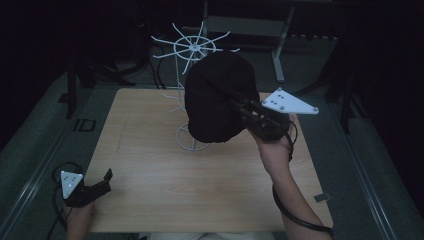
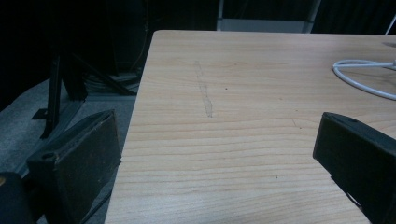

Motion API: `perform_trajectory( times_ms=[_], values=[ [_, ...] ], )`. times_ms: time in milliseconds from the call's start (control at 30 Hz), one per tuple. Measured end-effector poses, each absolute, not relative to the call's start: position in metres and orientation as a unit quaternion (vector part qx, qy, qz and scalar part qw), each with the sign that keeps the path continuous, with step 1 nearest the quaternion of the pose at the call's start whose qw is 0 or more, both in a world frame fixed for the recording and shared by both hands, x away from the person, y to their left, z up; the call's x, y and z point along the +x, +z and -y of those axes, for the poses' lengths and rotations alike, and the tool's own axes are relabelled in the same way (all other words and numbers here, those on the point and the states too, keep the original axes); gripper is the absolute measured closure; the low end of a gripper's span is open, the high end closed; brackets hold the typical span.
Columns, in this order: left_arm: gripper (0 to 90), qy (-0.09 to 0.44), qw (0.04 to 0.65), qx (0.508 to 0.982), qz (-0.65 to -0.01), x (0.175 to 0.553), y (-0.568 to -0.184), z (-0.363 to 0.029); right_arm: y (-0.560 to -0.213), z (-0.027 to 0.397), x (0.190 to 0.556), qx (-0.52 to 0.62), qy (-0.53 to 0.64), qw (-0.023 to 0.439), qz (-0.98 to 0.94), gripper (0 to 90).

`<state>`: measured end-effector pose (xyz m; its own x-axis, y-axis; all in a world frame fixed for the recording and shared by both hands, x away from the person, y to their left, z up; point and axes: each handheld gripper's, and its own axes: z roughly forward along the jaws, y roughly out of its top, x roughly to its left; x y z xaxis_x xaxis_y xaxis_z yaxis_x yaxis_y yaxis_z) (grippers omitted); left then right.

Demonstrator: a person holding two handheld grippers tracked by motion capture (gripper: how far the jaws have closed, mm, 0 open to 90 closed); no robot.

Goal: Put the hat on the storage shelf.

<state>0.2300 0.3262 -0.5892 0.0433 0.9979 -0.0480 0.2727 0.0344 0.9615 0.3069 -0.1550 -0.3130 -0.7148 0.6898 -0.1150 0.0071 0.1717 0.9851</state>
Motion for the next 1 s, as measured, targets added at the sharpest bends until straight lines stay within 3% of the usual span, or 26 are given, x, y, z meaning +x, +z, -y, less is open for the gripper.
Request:
perform_trajectory(
  times_ms=[300, 333, 633, 1000],
  values=[
    [1.5, 0.403, 0.449, 0.566, -0.562, 0.23, -0.589, -0.326, -0.323, 0.153, 0.31, 0.254, 0.59, 0.282, -0.713, 61.1],
    [1.4, 0.403, 0.449, 0.566, -0.562, 0.23, -0.589, -0.326, -0.325, 0.155, 0.31, 0.256, 0.591, 0.279, -0.712, 48.8],
    [1.5, 0.402, 0.449, 0.566, -0.562, 0.23, -0.589, -0.326, -0.337, 0.173, 0.305, 0.262, 0.593, 0.291, -0.704, 29.3],
    [1.4, 0.403, 0.448, 0.566, -0.563, 0.23, -0.589, -0.326, -0.365, 0.204, 0.308, 0.291, 0.586, 0.288, -0.699, 15.3]
  ],
)
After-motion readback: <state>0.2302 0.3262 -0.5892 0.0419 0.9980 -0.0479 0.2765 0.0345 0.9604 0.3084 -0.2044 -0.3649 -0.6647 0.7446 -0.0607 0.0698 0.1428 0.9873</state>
